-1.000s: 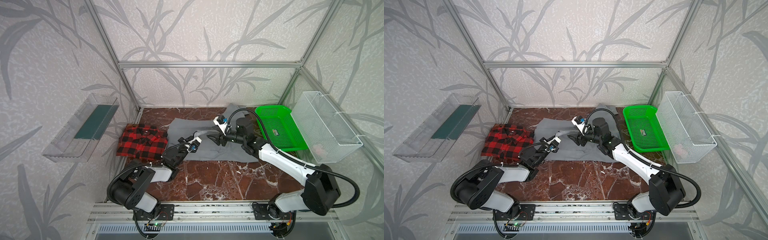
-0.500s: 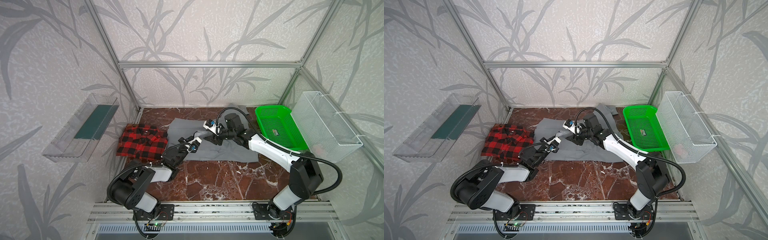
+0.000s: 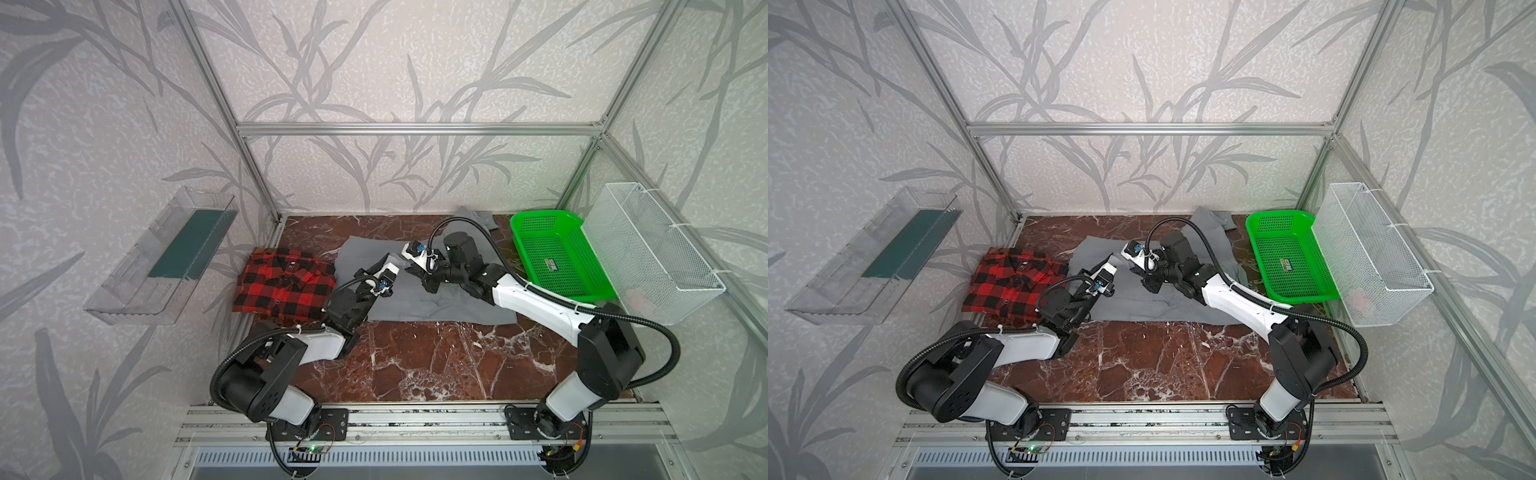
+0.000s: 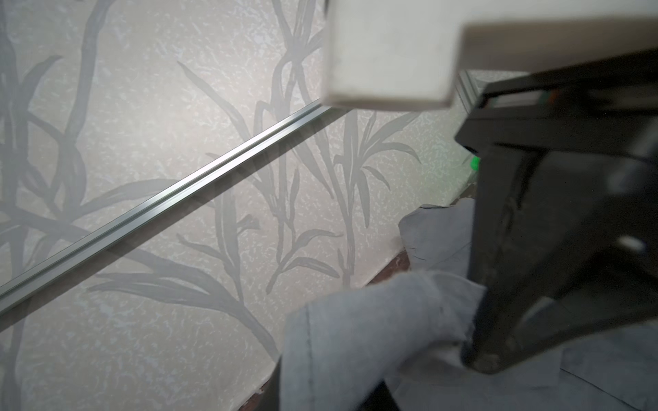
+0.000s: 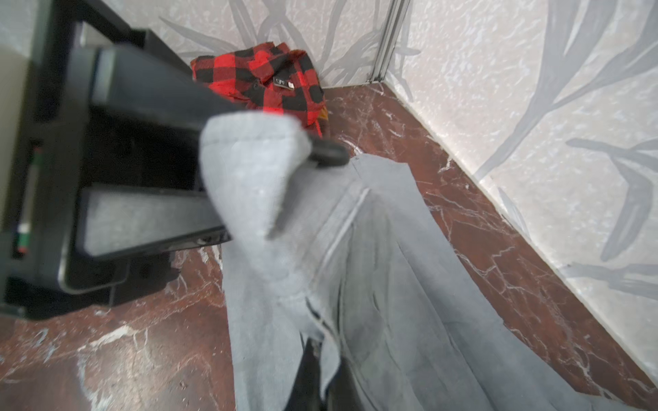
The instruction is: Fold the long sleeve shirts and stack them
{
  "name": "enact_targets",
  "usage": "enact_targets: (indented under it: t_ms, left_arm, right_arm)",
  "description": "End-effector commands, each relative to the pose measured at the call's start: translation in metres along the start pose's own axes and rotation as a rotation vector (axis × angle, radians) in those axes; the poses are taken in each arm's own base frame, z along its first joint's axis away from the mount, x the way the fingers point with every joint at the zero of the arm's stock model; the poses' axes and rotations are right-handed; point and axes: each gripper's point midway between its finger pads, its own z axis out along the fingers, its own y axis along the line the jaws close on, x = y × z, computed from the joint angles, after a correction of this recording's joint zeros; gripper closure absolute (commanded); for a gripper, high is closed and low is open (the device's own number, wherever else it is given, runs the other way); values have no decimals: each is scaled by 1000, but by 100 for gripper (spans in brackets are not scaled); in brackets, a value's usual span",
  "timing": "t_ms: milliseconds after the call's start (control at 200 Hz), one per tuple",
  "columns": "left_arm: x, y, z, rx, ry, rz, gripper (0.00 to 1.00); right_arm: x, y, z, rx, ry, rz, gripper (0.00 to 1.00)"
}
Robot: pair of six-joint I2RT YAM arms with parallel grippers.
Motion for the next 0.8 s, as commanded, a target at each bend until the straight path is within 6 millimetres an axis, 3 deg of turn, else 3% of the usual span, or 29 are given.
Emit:
enact_targets:
  t_ms: [0,130,255,375,395,535,665,795]
  left_arm:
    - [-35,69,-1,-288,-68,-191,73]
    - [-47,105,-11,-426,-62,-322,62]
    - [-50,143,-33,-618,-17,-482,41]
    - [-50,174,-59,-765,62,-606,40]
    - [-49,177,-62,-772,86,-615,40]
    - [-48,189,-82,-780,251,-613,42]
    - [-47,185,-97,-736,302,-566,41]
    - [-32,181,-116,-752,330,-519,41]
  right_arm:
    - [-19,-3,1,92,-74,-2,100]
    - [-19,3,14,132,-70,-27,100]
    - [-18,10,25,149,-69,-29,100]
    - [-17,22,37,138,-66,-35,100]
    - [-6,26,47,130,-41,-35,100]
    - [7,39,74,168,15,-92,100]
    - [25,51,101,186,80,-146,100]
    - [42,58,121,197,118,-154,100]
